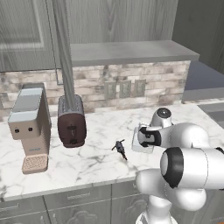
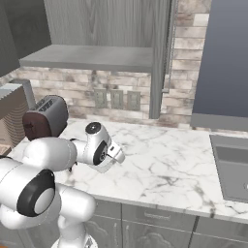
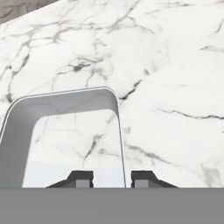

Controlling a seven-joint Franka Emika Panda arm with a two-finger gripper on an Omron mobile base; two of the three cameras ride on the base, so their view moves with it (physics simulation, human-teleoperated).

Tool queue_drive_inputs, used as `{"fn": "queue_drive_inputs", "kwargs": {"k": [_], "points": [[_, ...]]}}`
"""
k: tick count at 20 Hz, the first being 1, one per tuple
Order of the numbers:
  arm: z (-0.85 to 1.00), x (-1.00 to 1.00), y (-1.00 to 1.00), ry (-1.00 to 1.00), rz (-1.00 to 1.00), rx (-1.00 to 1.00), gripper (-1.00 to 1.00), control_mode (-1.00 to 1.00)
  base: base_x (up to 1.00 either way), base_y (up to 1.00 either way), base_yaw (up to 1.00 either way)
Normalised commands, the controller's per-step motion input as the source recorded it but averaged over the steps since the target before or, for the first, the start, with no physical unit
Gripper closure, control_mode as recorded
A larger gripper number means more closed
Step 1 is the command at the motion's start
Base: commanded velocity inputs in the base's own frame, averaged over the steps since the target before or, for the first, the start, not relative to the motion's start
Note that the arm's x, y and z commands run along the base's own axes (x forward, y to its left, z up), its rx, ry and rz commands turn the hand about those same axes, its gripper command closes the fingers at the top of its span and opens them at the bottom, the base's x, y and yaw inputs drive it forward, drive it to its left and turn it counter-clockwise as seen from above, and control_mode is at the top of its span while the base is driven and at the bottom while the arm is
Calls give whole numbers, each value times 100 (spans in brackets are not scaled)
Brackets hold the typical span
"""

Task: Retrieve the tupperware from the cabinet, then place the raw meat into the tupperware to avoid contamination.

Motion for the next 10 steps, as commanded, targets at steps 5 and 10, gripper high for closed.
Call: {"fn": "queue_drive_inputs", "kwargs": {"k": [5,10], "points": [[0,0,0,0,0,0,-100,-100,0,0,0],[9,0,0,0,0,0,-100,-100,0,0,0]]}}
